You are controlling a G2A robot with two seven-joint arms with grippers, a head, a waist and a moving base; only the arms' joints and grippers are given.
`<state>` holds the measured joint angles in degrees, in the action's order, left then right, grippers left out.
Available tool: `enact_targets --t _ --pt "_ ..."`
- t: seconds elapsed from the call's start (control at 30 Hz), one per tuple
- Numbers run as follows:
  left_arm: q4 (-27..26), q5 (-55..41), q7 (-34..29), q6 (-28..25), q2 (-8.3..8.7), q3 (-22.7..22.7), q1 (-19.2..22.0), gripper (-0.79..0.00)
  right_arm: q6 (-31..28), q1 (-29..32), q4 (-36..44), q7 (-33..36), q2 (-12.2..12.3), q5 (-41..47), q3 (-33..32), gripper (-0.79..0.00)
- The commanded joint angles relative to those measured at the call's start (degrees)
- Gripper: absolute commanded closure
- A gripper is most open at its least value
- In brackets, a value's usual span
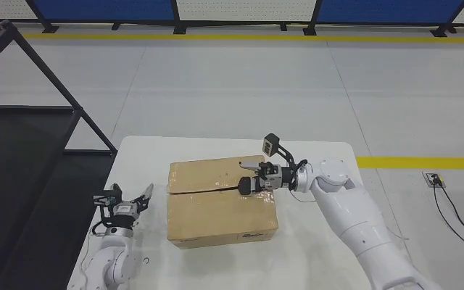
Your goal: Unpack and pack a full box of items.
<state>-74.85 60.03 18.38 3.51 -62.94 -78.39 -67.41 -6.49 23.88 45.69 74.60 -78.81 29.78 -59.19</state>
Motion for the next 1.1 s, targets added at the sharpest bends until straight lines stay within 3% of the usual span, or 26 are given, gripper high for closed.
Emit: enact_targets --t 0.0,0.87,1.07 --pt "-0.8 -1.5 0.8 -0.2 -0.12 -0.8 -0.5 -0.785 -0.6 0.0 -0.2 -0.7 -0.1 0.7 -0.2 -0.785" --pt "-9.9 -4.2 9.0 1.7 -1.47 -7.1 -6.0 -0.785 1.1 -1.8 -5.1 -8.3 -1.6 0.7 1.6 -0.785" --pt "-10.7 -4.4 8.3 1.6 -1.79 -7.9 -5.8 -0.785 -0.7 -1.8 -5.4 -7.4 -1.8 1.8 1.3 -0.785"
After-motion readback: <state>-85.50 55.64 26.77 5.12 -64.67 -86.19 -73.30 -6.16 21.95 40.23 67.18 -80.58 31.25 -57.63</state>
